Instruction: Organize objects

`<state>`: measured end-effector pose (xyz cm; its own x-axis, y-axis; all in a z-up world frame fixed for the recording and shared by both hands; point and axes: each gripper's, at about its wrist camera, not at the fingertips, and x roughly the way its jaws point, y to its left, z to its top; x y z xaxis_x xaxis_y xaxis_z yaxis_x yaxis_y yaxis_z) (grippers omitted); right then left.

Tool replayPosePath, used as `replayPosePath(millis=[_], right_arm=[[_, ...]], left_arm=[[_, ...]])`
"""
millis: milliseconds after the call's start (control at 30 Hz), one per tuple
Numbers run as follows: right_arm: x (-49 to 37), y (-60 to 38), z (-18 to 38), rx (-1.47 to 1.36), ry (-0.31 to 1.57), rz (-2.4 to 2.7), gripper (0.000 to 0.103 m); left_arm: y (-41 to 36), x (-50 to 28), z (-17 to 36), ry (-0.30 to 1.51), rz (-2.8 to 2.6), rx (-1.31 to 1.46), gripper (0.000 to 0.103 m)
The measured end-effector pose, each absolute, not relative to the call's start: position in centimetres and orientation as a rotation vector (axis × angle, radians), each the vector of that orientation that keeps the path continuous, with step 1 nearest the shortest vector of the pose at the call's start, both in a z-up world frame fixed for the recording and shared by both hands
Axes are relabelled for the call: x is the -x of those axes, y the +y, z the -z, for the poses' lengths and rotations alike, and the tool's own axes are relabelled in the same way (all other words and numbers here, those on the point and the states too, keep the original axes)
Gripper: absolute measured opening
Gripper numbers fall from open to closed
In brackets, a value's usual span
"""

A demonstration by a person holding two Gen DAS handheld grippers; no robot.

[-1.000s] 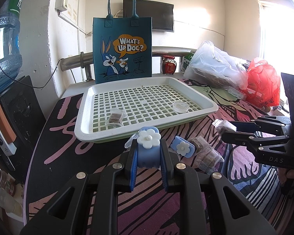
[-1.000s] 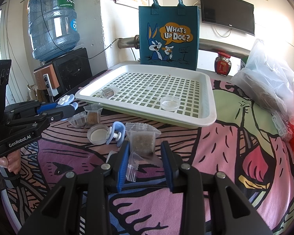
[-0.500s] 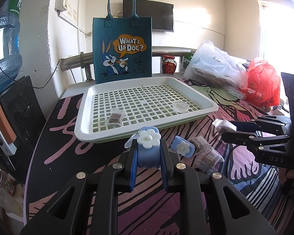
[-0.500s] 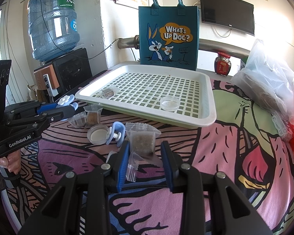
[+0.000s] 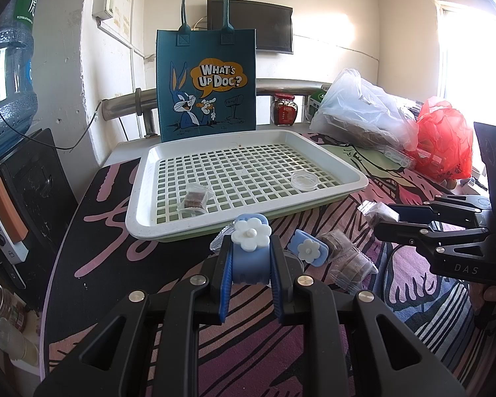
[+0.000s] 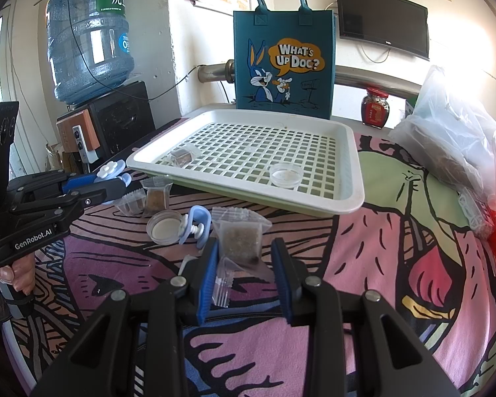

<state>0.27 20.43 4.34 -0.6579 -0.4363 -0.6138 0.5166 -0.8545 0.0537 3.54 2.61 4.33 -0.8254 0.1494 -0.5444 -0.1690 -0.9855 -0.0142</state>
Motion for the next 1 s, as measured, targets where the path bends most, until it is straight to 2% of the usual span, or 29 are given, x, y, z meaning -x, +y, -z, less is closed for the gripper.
replayPosePath(millis=[1000], right_arm=[[-0.3, 20.31, -4.38, -0.872, 0.164, 2.457, 0.032]], left_arm=[[2.51, -3.46, -4.15, 0.052, -2.848, 0.857, 0.019]])
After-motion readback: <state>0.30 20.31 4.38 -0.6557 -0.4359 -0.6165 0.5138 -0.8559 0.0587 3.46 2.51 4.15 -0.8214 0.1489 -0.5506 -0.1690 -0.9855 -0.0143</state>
